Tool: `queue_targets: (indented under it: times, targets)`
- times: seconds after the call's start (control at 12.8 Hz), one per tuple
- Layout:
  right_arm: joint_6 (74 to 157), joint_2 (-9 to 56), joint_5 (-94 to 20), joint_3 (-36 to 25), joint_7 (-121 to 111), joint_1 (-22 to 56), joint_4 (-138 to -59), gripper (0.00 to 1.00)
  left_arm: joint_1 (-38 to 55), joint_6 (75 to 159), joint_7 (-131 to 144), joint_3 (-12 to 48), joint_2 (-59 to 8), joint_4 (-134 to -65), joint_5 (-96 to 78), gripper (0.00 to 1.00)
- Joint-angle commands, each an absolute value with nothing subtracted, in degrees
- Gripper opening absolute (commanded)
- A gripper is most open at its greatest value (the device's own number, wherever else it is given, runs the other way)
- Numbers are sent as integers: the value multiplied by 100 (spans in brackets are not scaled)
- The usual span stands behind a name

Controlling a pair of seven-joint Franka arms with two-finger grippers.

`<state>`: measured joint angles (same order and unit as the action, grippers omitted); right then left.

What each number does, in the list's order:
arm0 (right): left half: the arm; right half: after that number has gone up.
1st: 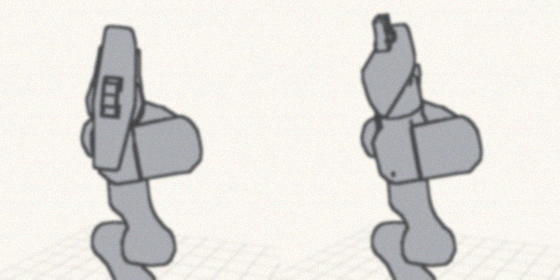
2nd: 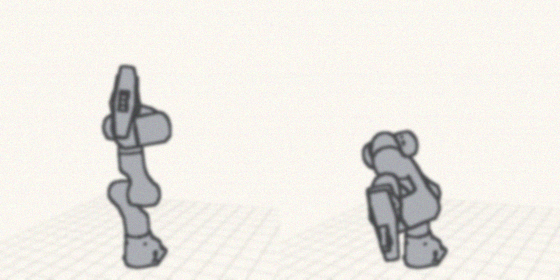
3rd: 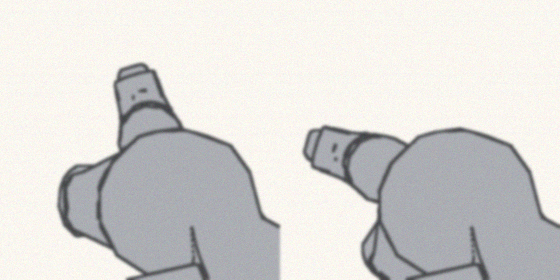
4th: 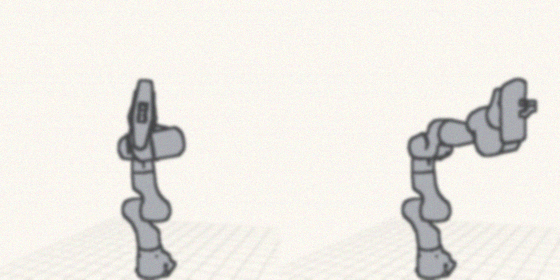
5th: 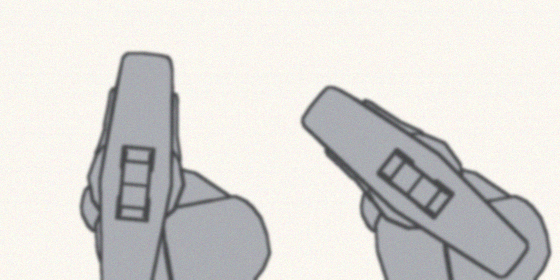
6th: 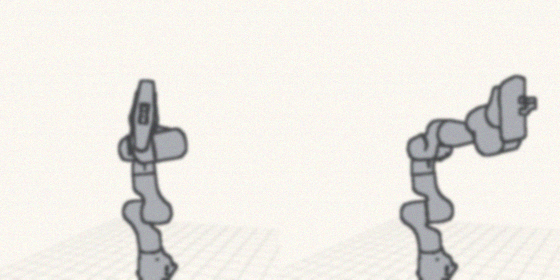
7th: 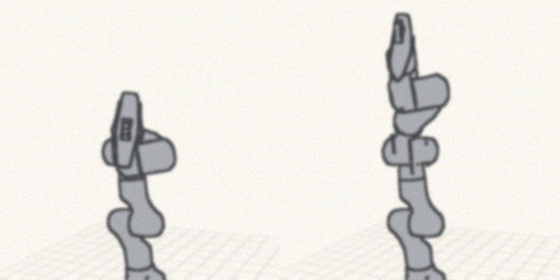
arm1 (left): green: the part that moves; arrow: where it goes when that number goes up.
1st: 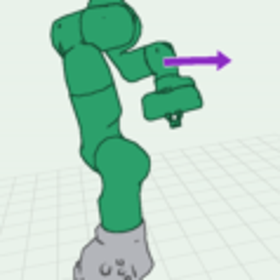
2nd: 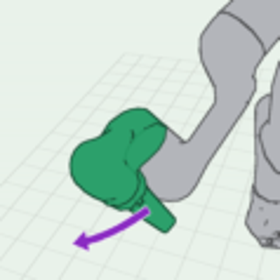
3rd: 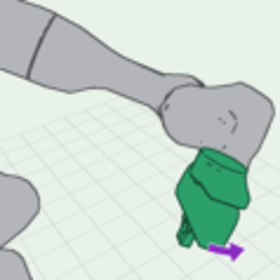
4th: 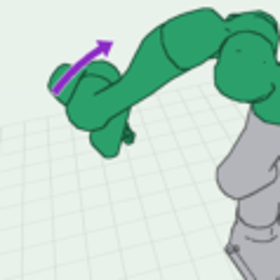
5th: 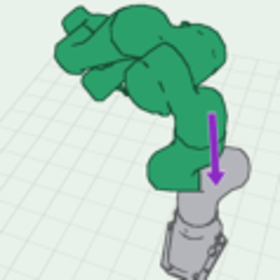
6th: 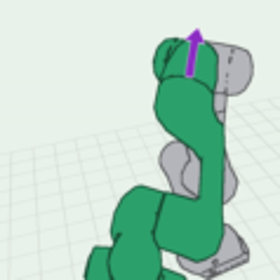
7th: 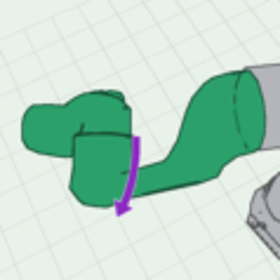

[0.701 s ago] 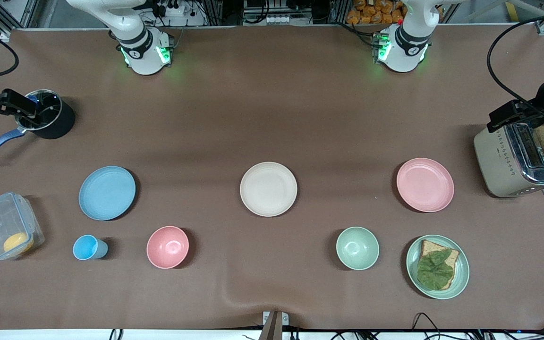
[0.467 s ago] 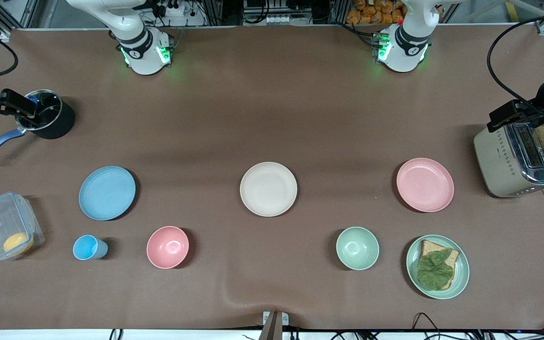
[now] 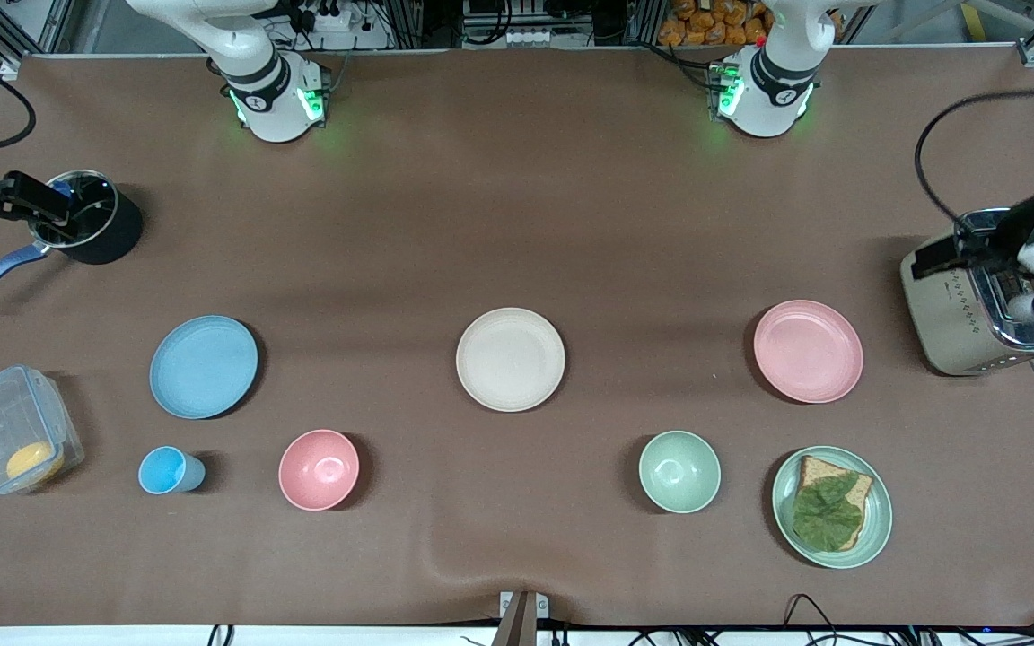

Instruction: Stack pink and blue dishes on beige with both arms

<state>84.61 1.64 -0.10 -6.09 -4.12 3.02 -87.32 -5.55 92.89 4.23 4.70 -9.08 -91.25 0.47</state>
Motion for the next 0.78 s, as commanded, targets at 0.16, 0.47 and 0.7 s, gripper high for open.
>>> queue_targets:
  times: [0.16,0.47,0.7]
  targets:
    - [9138,799,-9,-545,-510,-219,-9226,100,-1070,11901,526,466,-949,-11280,245,100]
    - [10308,1895,-9,-545,-562,-720,-9765,100,-1389,14150,589,483,-1071,-12867,255,100]
    - [11002,2793,-61,-536,-554,-896,-9765,100,-1406,14395,554,466,-1536,-12850,264,100]
